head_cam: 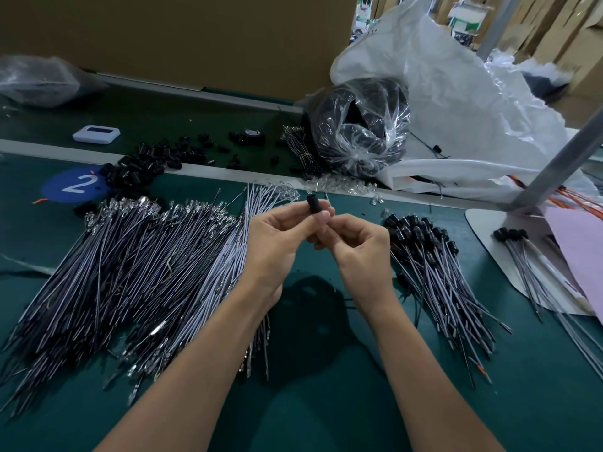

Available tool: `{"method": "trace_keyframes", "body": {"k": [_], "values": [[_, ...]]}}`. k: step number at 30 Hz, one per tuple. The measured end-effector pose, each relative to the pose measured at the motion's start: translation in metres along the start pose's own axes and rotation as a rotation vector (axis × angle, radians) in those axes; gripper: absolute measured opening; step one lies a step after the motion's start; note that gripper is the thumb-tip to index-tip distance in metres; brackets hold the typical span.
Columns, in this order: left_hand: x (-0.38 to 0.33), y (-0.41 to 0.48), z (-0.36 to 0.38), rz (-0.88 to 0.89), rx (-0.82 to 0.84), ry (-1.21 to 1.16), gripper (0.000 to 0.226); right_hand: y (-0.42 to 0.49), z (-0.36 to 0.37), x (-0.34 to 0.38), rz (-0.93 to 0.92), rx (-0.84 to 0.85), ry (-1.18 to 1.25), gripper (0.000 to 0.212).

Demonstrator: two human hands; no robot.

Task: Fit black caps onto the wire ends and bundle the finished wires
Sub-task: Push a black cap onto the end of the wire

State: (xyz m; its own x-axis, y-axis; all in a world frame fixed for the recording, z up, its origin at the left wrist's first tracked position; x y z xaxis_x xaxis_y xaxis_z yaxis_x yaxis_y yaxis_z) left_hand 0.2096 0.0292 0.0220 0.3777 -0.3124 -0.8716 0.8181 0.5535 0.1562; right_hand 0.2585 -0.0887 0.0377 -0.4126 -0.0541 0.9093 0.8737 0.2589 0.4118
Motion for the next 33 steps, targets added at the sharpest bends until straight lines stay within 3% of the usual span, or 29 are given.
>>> {"method": "trace_keyframes", "body": {"k": [8,18,21,23,28,33], "values": [[-0.009,0.000,-0.004,0.027,-0.061,-0.052,0.021,-0.004,0.010,0.003,0.030,0.072,0.113,0.018],[0.003,-0.002,-0.001,-0.161,-0.056,-0.188,0.020,-0.008,0.016,0.017,-0.059,0.045,-0.022,0.010],[-0.005,0.003,-0.001,-0.192,-0.031,-0.233,0.015,-0.011,0.012,0.022,-0.076,0.053,-0.044,0.038],[-0.006,0.005,-0.003,-0.227,-0.014,-0.183,0.022,-0.010,-0.001,0.012,0.012,-0.009,-0.081,0.044],[0.008,-0.010,-0.006,-0.241,0.012,0.051,0.028,0.027,-0.048,0.000,-0.031,-0.162,-0.670,0.017],[0.010,-0.019,-0.009,-0.143,0.068,0.167,0.028,0.080,-0.082,-0.022,0.014,-0.064,-1.333,0.021]]}}
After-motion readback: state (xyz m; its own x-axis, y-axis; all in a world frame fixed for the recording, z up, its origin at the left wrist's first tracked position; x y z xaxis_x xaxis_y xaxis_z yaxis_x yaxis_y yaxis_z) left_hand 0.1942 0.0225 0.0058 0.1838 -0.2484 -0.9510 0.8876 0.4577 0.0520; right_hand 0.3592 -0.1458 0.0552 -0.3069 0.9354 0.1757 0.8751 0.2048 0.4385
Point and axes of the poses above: each hand's wrist, its own y-axis towards the middle knuckle, its own z-axis out of the palm, x = y × z, the point moved 10 cm from there along y, towards the middle knuckle, and after that the axes turned 6 degrees about -x, right-handed, at the moved point
